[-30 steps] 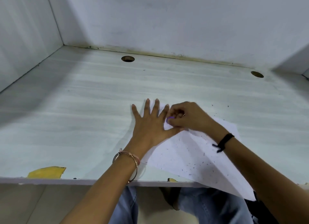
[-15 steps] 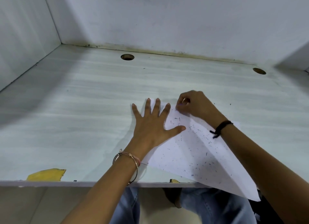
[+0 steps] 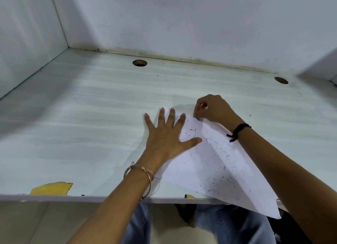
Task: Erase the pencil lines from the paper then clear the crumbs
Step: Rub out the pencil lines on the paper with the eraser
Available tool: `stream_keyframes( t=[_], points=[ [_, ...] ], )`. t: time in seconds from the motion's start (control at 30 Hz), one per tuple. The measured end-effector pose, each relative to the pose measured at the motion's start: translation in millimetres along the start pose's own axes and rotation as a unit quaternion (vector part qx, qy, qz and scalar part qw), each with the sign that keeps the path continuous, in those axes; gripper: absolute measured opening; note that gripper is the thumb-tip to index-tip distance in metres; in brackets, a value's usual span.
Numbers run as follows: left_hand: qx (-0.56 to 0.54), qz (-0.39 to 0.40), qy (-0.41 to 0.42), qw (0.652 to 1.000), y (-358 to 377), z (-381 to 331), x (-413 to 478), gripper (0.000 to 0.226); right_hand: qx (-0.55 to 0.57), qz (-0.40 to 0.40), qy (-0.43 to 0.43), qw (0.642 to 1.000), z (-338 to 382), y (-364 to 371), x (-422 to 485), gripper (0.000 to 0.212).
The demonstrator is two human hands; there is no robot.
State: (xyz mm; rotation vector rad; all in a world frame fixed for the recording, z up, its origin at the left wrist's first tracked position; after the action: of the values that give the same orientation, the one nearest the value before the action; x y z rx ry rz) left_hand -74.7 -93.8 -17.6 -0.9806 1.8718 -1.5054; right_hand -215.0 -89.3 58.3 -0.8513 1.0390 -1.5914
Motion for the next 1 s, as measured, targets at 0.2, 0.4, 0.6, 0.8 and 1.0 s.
stream_keyframes(
  t=[0.2,0.4,0.6,0.8,1.0],
  points=[
    [0.003,0.001,0.001,1.0,0,-1,0,0.097,0.058,0.054,-0.033,0.996,12,24,-17,0.008],
    [0.001,0.009,-0.001,1.0,-3,-2,-3,0.098,0.038,-0.006,0.001,0.999,2,4,-3,0.009],
    [0.001,0.008,-0.006,1.0,-2,-1,-1,0.102,0.088,0.005,-0.01,0.996,-4,21,-9,0.004],
    [0.005,0.01,-0.006,1.0,-3,-1,-2,0.102,0.117,-0.055,-0.044,0.991,4,5,-16,0.003],
    [0.009,0.009,-0.008,1.0,-2,-1,-1,0.104,0.099,0.009,-0.054,0.994,-6,21,-23,0.005]
  ],
)
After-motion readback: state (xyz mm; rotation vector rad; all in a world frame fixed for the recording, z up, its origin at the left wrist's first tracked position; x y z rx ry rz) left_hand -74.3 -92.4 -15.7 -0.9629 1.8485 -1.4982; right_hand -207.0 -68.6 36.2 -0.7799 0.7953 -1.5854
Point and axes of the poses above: each hand's wrist, its own x-axis towards the middle knuckle, its own y-axis out of the palm, z = x × y, the point moved 8 cm from there along x, towards the middle knuckle, and after that the axes turned 5 degrees about -y, right-handed, at the moved point
